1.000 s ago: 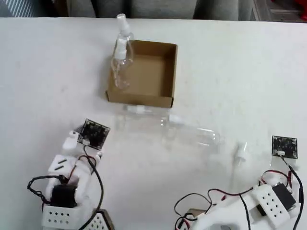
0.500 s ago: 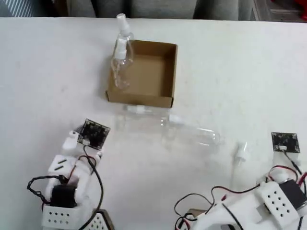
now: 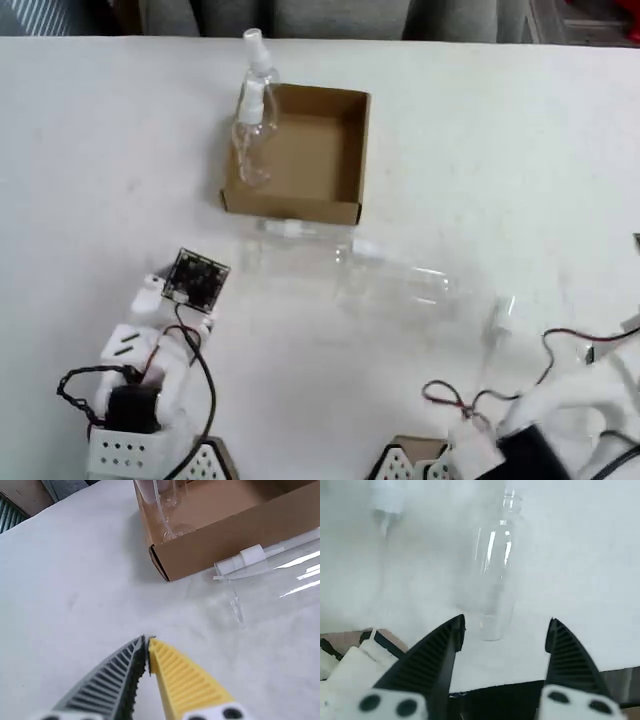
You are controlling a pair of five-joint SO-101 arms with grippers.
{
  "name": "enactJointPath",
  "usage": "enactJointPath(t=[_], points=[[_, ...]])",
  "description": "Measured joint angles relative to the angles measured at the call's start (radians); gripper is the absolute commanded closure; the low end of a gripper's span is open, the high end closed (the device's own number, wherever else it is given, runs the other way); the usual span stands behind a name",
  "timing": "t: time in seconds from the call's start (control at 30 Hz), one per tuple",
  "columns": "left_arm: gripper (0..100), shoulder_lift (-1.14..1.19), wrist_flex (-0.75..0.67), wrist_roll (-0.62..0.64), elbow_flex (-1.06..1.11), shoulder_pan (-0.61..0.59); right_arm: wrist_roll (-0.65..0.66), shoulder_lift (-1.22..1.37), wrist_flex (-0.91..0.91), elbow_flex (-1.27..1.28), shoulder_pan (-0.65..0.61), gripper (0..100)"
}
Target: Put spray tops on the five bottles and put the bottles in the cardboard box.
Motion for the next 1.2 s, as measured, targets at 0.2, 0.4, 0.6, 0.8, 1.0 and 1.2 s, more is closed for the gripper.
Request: enactJointPath(t=[0.2, 0.4, 0.6, 0.8, 1.0, 1.2], points=[[97, 0.000, 0.000, 0.000, 0.000, 0.000, -0.155, 0.192, -0.084, -0.028, -0.026, 78.3], [97, 0.000, 0.000, 0.000, 0.000, 0.000, -0.267, 0.212, -0.158, -0.028, -0.069, 78.3], [97, 0.000, 0.000, 0.000, 0.000, 0.000, -0.322, 0.216, -0.215, -0.006, -0.107, 78.3], [97, 0.000, 0.000, 0.000, 0.000, 0.000, -0.324, 0.216, -0.302, 0.084, -0.140, 78.3], [97, 0.000, 0.000, 0.000, 0.000, 0.000, -0.321, 0.216, -0.361, 0.123, -0.141, 78.0], [97, 0.000, 0.000, 0.000, 0.000, 0.000, -0.226, 0.216, -0.365, 0.129, -0.141, 77.9]])
